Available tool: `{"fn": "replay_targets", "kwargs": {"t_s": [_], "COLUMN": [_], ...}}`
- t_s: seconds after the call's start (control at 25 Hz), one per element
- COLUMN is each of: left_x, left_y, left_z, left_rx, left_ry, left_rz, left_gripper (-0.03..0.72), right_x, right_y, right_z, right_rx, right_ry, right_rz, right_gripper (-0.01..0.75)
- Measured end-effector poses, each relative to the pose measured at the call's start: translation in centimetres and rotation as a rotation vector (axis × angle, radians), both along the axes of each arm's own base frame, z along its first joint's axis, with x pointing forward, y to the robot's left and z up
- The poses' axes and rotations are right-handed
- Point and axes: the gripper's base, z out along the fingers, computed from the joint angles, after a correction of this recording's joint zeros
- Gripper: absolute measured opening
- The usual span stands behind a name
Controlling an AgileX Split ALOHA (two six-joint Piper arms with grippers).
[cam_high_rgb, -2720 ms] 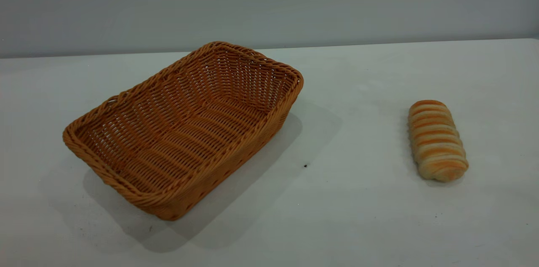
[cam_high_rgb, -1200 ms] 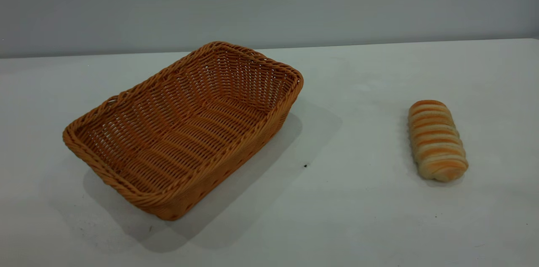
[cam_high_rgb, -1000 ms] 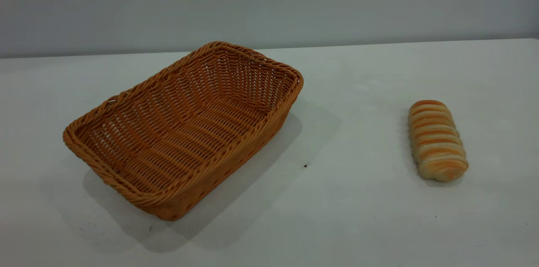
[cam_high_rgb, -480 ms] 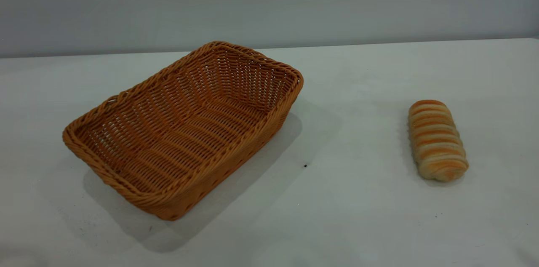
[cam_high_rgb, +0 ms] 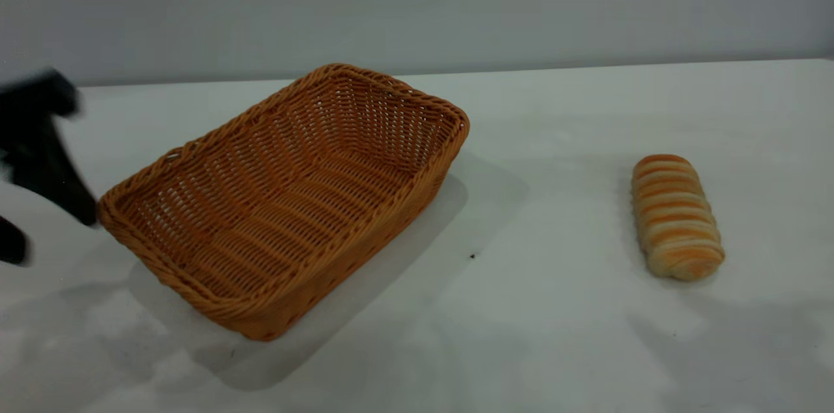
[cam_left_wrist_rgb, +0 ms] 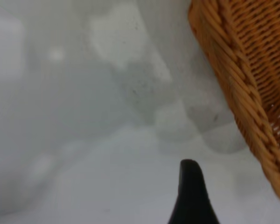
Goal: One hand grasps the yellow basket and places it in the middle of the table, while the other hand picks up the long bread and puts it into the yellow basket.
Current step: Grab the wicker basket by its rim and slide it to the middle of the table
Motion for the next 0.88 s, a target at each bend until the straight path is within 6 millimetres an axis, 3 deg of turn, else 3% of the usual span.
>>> {"fn": "replay_targets", "kwargs": {"t_s": [0.2,0.44,0.6,0.72,0.88], "left_x": [1.3,1.9,2.2,2.3,2.5], "left_y": [-1.9,-3.7,-3.8,-3.7,-3.7], "left_z": [-2.9,-6.0,-7.7,-8.2,-8.2], "left_rx": [-0.027,-0.017,-0.014,-0.009,-0.023], "left_ry": [-0.002,-0.007,0.011,0.007,0.009], "left_rz": [0.077,0.153,0.246,0.281,0.331], "left_gripper": [0.563,0.563,0.542,0.433,0.158], "right_x": [1.7,2.1,2.1,2.1,2.1], "right_y": [2.6,3.0,3.0,3.0,3.0], "right_z": [-1.5,-2.3,-2.3,-2.3,-2.3], "right_rx": [-0.051,-0.056,-0.067,-0.068,-0.068], "right_ry": [0.041,0.066,0.059,0.058,0.059], "right_rz": [0.068,0.076,0.085,0.086,0.086], "right_gripper": [0.576,0.576,0.576,0.576,0.576]}}
